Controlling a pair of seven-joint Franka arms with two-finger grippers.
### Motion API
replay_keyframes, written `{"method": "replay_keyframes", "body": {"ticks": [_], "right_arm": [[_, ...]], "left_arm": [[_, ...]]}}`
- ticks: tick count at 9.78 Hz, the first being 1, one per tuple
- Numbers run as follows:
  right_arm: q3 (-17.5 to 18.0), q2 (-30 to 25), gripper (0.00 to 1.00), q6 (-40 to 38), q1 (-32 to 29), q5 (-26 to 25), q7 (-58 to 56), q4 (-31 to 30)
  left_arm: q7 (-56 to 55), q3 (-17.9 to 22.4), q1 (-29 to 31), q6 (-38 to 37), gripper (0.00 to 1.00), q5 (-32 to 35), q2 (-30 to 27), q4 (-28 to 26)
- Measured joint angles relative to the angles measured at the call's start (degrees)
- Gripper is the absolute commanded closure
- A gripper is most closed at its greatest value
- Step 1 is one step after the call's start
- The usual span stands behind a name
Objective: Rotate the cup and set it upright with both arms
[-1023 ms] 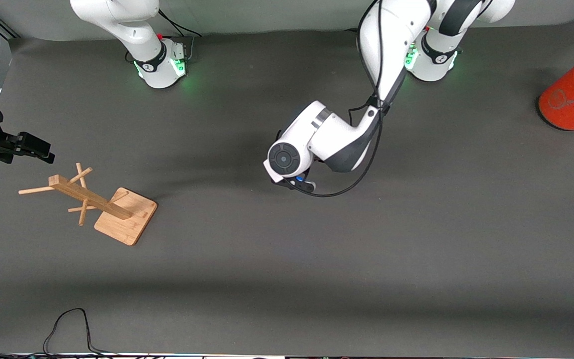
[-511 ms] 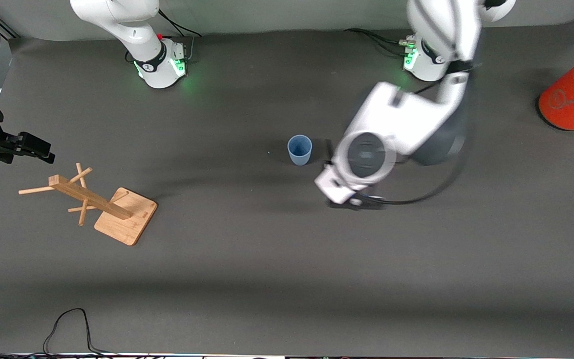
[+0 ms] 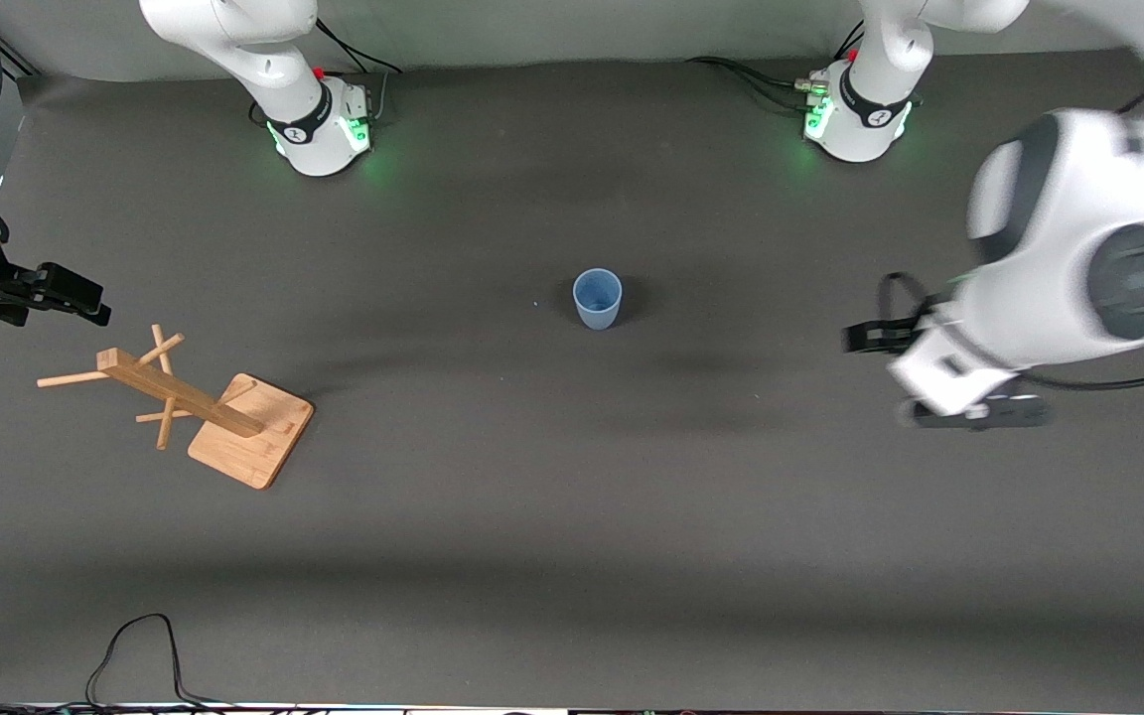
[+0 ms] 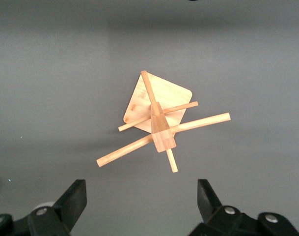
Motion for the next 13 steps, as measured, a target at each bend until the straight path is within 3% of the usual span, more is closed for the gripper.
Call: {"method": "replay_keyframes", "body": {"ticks": [8,11,13], "right_arm": [[0.0,0.1,0.00,0.0,0.0,0.0,0.0,0.0],[0.0,0.1,0.00,0.0,0.0,0.0,0.0,0.0],[0.0,0.1,0.00,0.0,0.0,0.0,0.0,0.0]], "left_arm": [[16.5,-0.9,12.8,0.6,0.00,4.2,-10.3,-4.5],[16.8,-9.6,20.0,2.0,0.00,3.7,-11.9,-4.5],[16.0,-10.5,20.5,2.0,0.00,3.1,-12.6,-4.7]]}}
